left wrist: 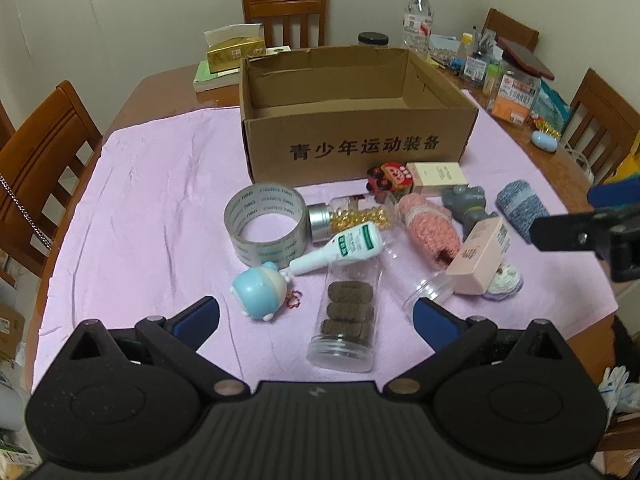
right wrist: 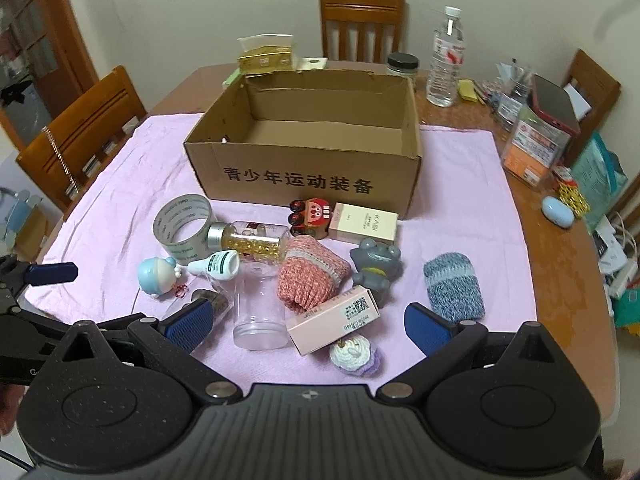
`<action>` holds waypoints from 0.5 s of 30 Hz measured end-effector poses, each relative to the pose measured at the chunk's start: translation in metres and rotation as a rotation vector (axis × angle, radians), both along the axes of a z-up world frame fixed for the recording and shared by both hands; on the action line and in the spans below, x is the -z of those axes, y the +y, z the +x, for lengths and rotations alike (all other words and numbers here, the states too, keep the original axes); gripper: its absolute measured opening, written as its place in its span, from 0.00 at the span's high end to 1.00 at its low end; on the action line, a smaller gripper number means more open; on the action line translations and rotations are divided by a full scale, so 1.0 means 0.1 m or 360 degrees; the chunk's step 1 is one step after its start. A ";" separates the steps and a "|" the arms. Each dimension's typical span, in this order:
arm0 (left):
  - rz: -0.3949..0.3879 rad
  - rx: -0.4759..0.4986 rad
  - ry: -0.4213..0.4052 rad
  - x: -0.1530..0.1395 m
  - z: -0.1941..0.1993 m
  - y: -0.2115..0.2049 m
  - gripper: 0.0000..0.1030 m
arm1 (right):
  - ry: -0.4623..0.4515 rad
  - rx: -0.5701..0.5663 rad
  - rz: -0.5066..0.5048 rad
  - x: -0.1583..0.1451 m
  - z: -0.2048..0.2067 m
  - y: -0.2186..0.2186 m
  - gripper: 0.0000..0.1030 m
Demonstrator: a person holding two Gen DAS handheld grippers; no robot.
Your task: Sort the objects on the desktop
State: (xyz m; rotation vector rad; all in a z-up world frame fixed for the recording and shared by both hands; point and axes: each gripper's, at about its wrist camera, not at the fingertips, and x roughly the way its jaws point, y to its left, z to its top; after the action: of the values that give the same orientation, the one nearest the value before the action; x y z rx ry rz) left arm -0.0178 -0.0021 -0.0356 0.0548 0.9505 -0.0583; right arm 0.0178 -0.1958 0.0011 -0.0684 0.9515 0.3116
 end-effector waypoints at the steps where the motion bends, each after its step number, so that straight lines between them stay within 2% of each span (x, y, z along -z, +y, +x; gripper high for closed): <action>1: 0.0018 0.0008 -0.0005 0.02 -0.01 0.00 0.01 | -0.0010 -0.0019 -0.0015 0.01 0.00 0.01 0.00; 7: 0.0085 0.0042 -0.0037 0.13 -0.03 -0.02 0.01 | -0.0003 -0.0075 -0.0015 0.06 0.04 0.03 0.00; 11: -0.0036 0.0072 -0.0023 0.20 -0.02 0.01 0.01 | -0.0008 -0.0090 -0.0028 0.09 0.07 0.02 0.00; 15: -0.0162 0.0028 -0.0008 0.25 0.02 0.03 0.01 | -0.0024 -0.0110 -0.0059 0.13 0.08 -0.01 0.00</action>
State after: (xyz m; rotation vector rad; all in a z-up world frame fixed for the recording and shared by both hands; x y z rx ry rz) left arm -0.0158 0.0007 -0.0607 -0.0307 0.9410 -0.1228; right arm 0.0260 -0.1972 -0.0115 -0.1377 0.9413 0.3570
